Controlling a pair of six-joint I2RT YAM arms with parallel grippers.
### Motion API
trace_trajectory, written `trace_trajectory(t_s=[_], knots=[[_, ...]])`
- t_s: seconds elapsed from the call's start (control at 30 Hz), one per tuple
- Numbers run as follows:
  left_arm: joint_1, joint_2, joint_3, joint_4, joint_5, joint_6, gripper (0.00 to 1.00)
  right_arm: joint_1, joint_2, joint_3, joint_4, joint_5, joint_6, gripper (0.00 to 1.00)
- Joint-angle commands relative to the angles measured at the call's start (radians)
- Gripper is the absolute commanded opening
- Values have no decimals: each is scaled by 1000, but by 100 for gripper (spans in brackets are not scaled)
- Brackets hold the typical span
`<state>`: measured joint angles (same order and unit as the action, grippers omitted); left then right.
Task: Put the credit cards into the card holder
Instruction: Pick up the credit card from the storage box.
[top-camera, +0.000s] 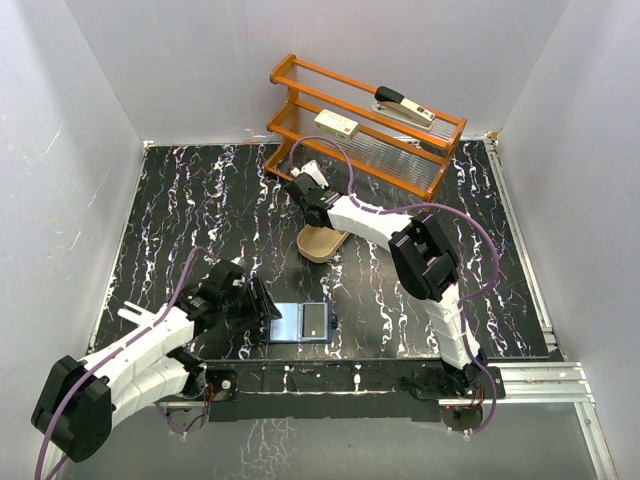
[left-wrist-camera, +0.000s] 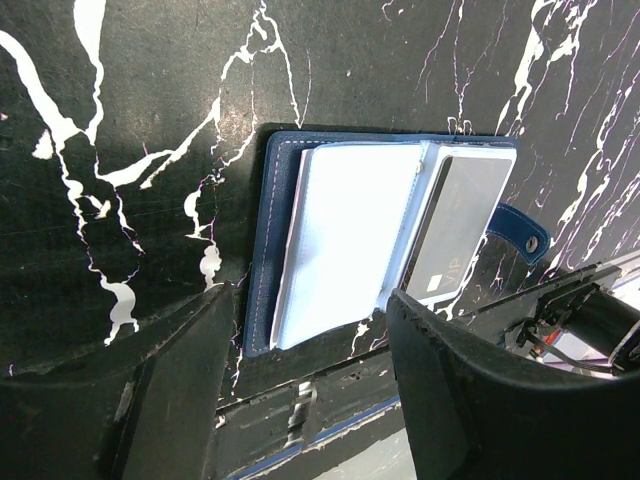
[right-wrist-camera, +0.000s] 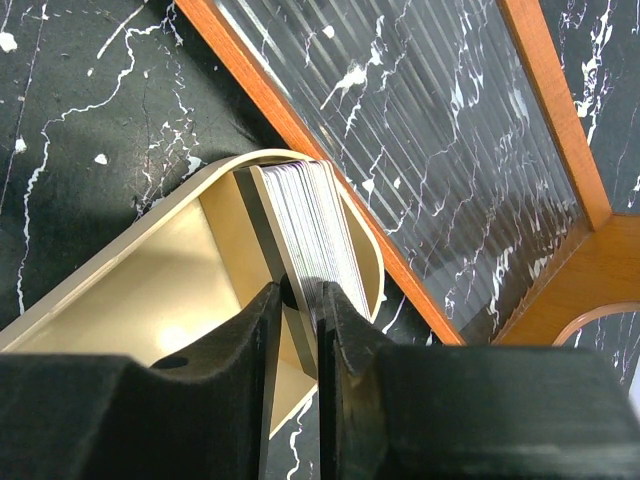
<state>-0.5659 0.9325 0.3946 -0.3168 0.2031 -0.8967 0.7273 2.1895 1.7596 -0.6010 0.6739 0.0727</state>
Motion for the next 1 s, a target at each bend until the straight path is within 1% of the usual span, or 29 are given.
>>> trace_trajectory(t_s=[0.0, 0.3, 0.73, 0.97], knots=[[4, 1, 6, 2, 24, 4, 61, -17, -53, 36, 38, 32, -21, 16], [4, 1, 3, -2, 21, 5, 61, -17, -69, 43, 34, 26, -30, 14], [4, 8, -1, 0, 36, 4, 61, -19, -86, 52, 21, -21, -44, 11], [4, 9, -1, 2, 48, 1, 61, -21, -91, 54, 18, -29, -62, 11]])
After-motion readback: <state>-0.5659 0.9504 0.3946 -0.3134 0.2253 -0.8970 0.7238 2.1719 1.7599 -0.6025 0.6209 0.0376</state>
